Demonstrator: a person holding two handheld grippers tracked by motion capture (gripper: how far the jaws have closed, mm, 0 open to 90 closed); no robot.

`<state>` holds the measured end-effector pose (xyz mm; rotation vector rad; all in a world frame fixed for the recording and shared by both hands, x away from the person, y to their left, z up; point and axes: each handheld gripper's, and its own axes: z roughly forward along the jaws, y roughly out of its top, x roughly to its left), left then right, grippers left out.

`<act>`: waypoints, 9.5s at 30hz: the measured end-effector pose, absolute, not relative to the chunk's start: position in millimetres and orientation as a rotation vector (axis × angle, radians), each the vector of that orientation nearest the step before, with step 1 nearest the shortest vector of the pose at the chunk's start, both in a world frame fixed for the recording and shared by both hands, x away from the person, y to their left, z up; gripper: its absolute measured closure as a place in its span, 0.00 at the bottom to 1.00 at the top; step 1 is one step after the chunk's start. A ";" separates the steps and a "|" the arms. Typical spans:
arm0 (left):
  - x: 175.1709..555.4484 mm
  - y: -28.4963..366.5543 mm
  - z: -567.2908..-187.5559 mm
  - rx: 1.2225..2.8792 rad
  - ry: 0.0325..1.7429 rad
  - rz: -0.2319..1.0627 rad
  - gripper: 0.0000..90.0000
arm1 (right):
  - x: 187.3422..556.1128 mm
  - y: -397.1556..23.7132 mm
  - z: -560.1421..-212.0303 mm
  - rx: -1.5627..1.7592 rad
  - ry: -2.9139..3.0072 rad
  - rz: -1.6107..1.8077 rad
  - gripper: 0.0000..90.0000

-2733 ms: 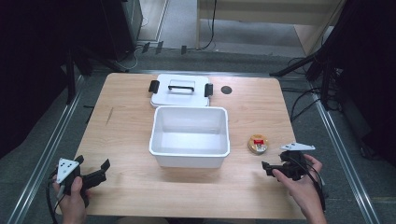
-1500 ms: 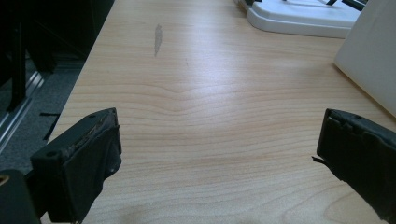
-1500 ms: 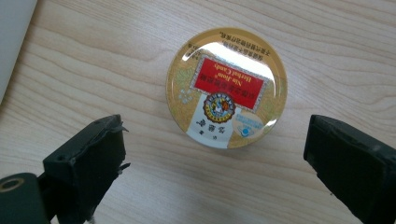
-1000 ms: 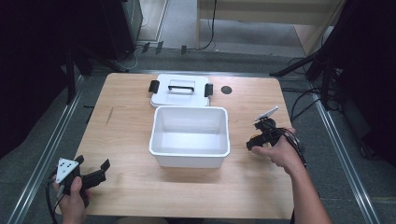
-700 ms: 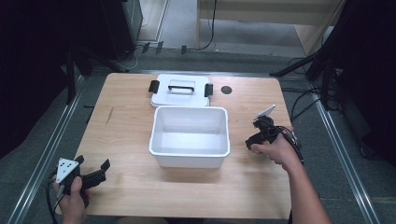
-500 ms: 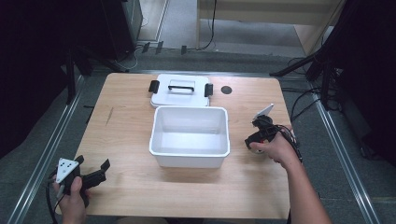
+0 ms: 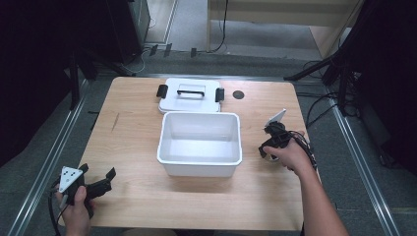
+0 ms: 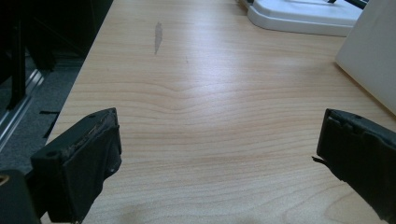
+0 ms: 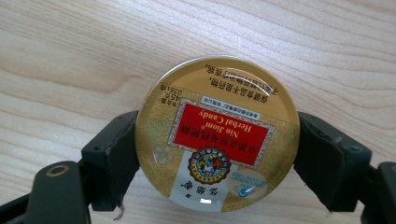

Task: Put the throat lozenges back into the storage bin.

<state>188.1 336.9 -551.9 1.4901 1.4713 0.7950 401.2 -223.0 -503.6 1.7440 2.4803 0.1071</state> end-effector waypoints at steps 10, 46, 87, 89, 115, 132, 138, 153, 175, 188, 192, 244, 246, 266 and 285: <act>188.1 336.7 -551.9 1.492 1.471 0.797 0.00 | 398.1 -223.0 -487.8 1.695 2.498 0.158 0.23; 188.4 337.0 -551.8 1.498 1.476 0.791 0.00 | 379.0 -194.7 -392.2 1.179 2.708 0.281 0.23; 188.6 337.0 -551.8 1.498 1.472 0.792 0.00 | 365.5 -112.1 -351.3 0.891 2.808 0.309 0.23; 188.6 337.0 -551.8 1.496 1.474 0.791 0.00 | 365.0 -108.7 -351.8 0.879 2.814 0.313 0.23; 188.7 337.0 -551.8 1.497 1.472 0.791 0.00 | 364.8 -77.2 -370.8 0.683 2.894 0.359 0.23; 188.9 337.2 -551.9 1.495 1.474 0.786 0.00 | 368.3 -73.5 -390.9 0.573 2.909 0.302 0.23; 189.0 337.2 -551.9 1.493 1.474 0.784 0.00 | 370.4 -72.7 -398.4 0.572 2.917 0.284 0.23; 188.9 337.3 -551.9 1.499 1.474 0.785 0.00 | 371.9 -69.3 -417.3 0.539 2.937 0.229 0.23; 188.9 337.5 -551.9 1.499 1.472 0.782 0.00 | 373.0 -58.8 -437.4 0.471 2.944 0.099 0.23; 188.9 337.5 -551.9 1.498 1.473 0.780 0.00 | 373.9 -55.4 -441.3 0.474 2.936 0.060 0.23; 189.0 337.6 -551.9 1.499 1.472 0.780 0.00 | 373.7 -55.6 -441.1 0.474 2.940 0.061 0.23; 189.4 337.0 -551.9 1.500 1.473 0.788 0.00 | 358.1 -91.2 -369.3 0.607 2.850 0.270 0.25; 189.4 336.9 -551.9 1.501 1.473 0.788 0.00 | 358.0 -93.7 -368.2 0.617 2.845 0.275 0.25; 189.4 336.7 -552.0 1.498 1.475 0.789 0.00 | 357.2 -142.8 -363.4 0.728 2.794 0.273 0.25; 189.0 336.6 -551.8 1.502 1.475 0.789 0.00 | 352.5 -180.1 -388.1 0.833 2.785 0.263 0.24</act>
